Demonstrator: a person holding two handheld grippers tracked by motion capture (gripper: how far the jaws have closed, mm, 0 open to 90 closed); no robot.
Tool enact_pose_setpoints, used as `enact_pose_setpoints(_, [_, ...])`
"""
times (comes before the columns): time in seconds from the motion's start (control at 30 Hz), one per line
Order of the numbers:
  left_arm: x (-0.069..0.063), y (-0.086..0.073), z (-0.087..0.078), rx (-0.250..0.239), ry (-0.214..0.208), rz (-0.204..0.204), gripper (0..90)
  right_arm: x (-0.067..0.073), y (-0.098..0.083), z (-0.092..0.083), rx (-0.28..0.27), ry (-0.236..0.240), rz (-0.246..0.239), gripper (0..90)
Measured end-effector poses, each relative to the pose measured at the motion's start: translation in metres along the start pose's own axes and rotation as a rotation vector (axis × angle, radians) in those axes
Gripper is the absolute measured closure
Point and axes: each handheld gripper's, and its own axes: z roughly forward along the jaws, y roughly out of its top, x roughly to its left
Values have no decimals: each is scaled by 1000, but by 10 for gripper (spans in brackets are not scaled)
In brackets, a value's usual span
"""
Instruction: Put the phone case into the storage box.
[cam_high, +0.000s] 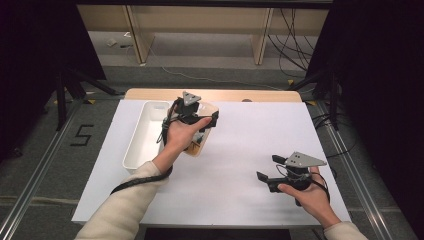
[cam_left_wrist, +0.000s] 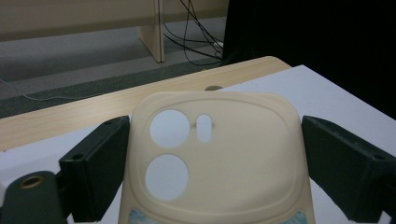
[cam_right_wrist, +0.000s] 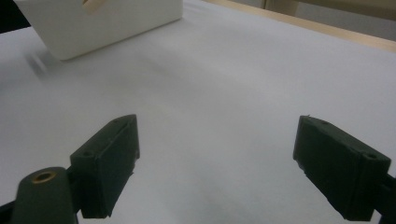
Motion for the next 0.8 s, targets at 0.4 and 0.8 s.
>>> enact_pose_setpoints(0.4, [15, -1, -21, -35, 30, -18, 108, 0, 0, 0, 2, -3, 2, 153])
enact_pose_setpoints(0.8, [30, -6, -34, -44, 56, -33, 108, 0, 0, 0, 3, -6, 4, 153])
